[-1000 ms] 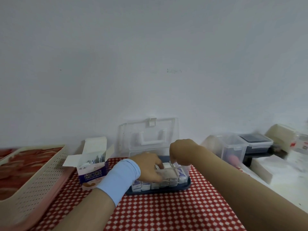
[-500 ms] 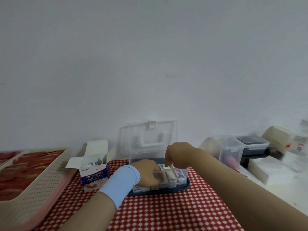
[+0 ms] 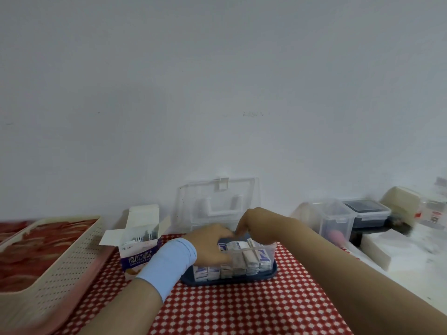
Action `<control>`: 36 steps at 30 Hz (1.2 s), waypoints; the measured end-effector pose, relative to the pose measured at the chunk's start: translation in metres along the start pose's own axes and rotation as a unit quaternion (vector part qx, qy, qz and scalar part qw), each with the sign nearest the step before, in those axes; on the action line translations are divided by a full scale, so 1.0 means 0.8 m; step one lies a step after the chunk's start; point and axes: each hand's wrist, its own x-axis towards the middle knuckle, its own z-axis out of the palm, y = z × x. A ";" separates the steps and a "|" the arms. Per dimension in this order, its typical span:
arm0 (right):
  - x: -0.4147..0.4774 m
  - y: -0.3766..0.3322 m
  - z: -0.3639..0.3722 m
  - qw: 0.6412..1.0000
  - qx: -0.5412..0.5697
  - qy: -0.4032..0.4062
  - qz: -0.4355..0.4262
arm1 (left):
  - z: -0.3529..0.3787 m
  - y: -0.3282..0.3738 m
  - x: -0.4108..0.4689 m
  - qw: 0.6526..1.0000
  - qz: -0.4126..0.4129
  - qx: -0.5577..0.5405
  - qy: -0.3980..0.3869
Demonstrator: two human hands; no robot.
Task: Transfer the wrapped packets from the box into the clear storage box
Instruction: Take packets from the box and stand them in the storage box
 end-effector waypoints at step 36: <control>0.157 -0.267 0.008 0.971 -0.205 -0.002 -0.125 | -0.062 -0.186 -0.133 0.934 -0.165 -0.083 0.305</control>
